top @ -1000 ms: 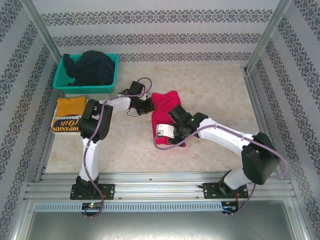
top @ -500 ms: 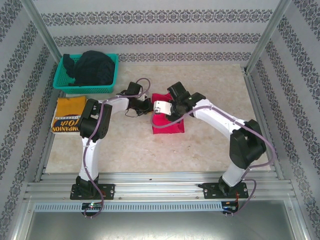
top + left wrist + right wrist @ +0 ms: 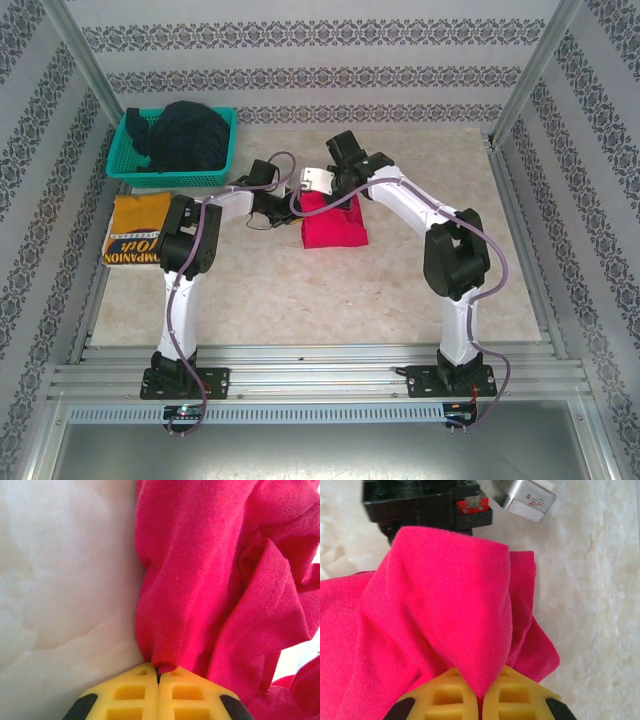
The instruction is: Fold and stack the t-shirts
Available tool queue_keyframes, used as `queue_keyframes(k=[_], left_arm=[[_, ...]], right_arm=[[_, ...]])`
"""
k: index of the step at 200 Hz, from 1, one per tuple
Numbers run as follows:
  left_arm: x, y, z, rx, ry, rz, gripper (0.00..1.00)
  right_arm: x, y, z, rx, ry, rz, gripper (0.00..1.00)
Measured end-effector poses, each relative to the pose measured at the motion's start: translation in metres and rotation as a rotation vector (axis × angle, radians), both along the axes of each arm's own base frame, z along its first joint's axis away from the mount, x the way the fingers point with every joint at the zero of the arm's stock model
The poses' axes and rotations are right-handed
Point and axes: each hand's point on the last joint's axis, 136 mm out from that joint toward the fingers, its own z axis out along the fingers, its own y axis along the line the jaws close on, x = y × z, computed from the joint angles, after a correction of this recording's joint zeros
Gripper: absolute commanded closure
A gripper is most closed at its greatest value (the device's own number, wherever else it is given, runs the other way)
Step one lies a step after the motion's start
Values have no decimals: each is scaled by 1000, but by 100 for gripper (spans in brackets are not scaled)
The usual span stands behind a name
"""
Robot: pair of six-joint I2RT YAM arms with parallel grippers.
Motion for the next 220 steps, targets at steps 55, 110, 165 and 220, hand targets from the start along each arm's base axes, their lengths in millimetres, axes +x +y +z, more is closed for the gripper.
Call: queue_keyframes(k=[55, 110, 165, 220], left_arm=[[2, 0, 0, 7, -2, -13, 100], [2, 1, -1, 2, -3, -21, 100], [3, 1, -1, -3, 2, -23, 100], [3, 0, -1, -5, 2, -25, 100]], right_arm=[[31, 7, -5, 12, -25, -19, 100], [57, 1, -5, 33, -51, -88, 100], [76, 1, -16, 51, -63, -121, 100], [83, 15, -41, 100, -37, -98, 100]])
